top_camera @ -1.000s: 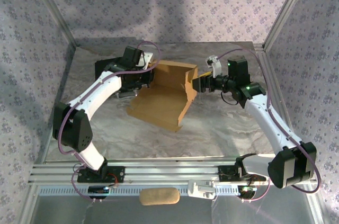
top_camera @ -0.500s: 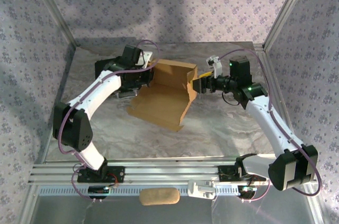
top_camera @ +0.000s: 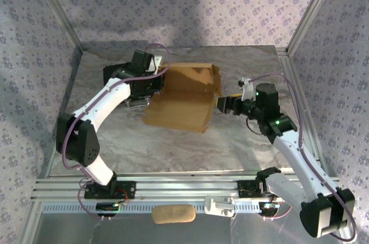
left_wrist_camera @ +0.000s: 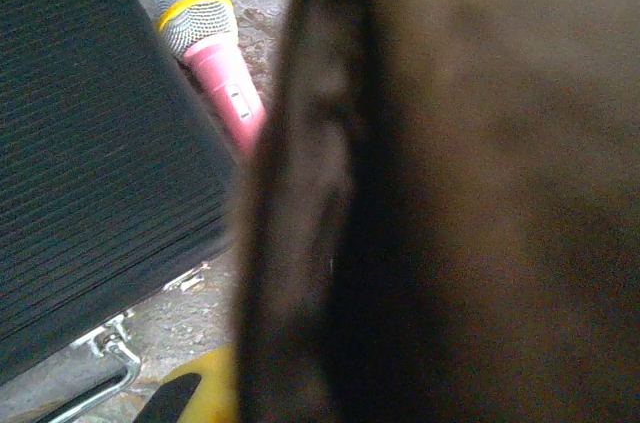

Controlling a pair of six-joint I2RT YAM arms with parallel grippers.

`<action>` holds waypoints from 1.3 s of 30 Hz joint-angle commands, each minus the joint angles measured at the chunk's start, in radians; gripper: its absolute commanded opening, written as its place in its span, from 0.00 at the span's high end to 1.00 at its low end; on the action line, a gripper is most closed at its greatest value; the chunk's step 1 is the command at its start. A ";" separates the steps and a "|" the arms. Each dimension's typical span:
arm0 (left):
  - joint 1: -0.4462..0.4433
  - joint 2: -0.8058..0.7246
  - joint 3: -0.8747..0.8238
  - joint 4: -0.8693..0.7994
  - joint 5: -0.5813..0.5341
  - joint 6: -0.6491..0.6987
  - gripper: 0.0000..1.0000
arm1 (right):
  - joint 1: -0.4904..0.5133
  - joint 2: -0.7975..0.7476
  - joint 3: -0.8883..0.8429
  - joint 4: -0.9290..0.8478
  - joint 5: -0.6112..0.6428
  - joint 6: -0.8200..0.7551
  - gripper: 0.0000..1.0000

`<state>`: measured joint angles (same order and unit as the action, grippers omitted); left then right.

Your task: Fold the paper box

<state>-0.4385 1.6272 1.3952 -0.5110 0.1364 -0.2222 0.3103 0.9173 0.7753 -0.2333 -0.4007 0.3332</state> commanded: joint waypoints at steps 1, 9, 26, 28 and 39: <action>-0.007 -0.056 -0.011 0.047 -0.051 -0.037 1.00 | 0.074 -0.038 -0.038 0.032 0.185 0.175 0.23; -0.038 -0.091 -0.035 0.064 -0.140 -0.066 1.00 | 0.226 0.043 -0.011 0.052 0.323 0.411 0.30; -0.033 -0.110 -0.084 0.094 -0.112 -0.136 1.00 | 0.236 -0.041 -0.256 0.403 0.372 0.796 0.93; -0.031 -0.112 -0.092 0.103 -0.109 -0.143 1.00 | 0.226 -0.028 -0.259 0.431 0.346 0.836 1.00; -0.029 -0.118 -0.106 0.120 -0.098 -0.174 1.00 | 0.161 0.008 -0.292 0.478 0.246 1.149 1.00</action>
<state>-0.4713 1.5455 1.2922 -0.4023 0.0097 -0.3691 0.4919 0.9146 0.4828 0.2245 -0.1287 1.3647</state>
